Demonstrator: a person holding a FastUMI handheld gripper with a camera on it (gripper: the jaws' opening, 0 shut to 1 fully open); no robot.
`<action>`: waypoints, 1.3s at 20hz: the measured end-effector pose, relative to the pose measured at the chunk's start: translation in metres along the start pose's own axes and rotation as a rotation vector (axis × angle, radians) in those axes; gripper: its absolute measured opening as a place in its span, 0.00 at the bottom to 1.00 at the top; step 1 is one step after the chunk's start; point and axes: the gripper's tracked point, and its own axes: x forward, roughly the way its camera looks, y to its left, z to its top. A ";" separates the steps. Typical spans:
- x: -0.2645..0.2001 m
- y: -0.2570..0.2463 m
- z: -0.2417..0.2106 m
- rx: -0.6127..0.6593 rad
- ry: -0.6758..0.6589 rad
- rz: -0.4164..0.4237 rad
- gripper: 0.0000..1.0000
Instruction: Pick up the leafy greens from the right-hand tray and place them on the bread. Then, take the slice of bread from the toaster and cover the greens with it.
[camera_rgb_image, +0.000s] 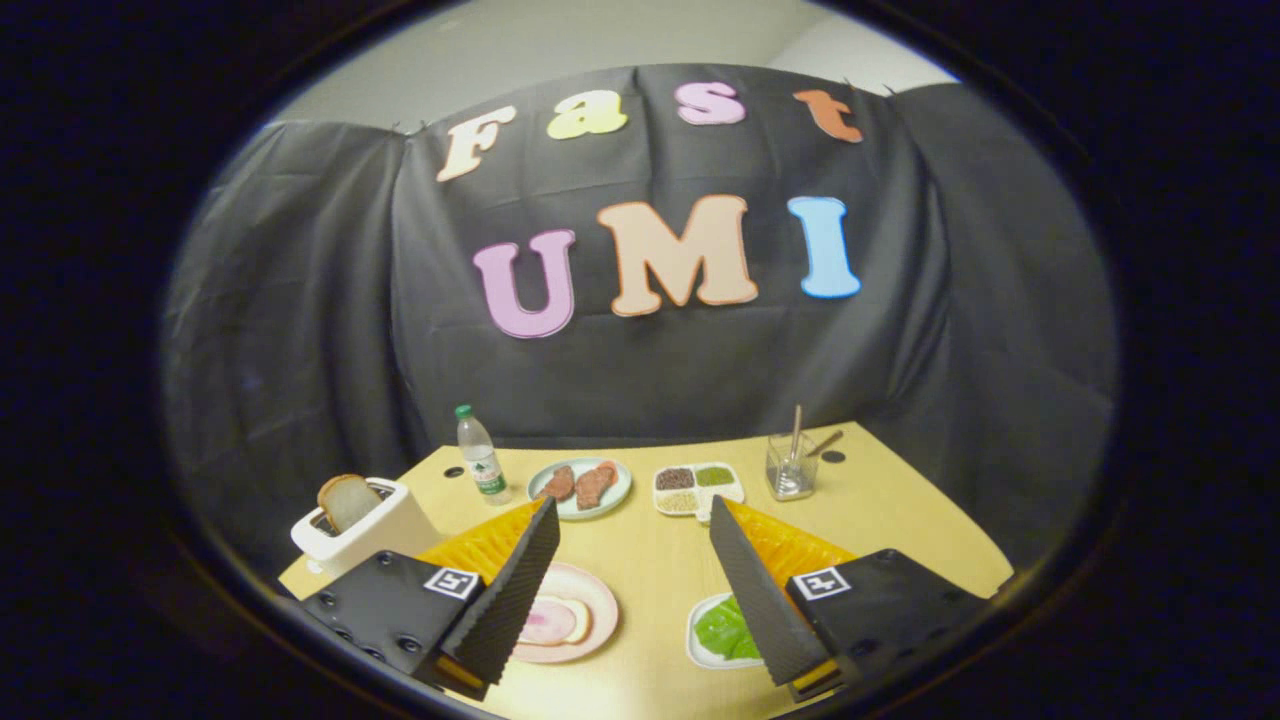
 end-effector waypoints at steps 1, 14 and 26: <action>0.000 -0.017 -0.007 0.048 0.017 0.002 0.98; 0.027 -0.180 -0.152 0.331 0.382 -0.137 0.98; 0.060 -0.204 -0.213 0.421 0.667 -0.072 0.94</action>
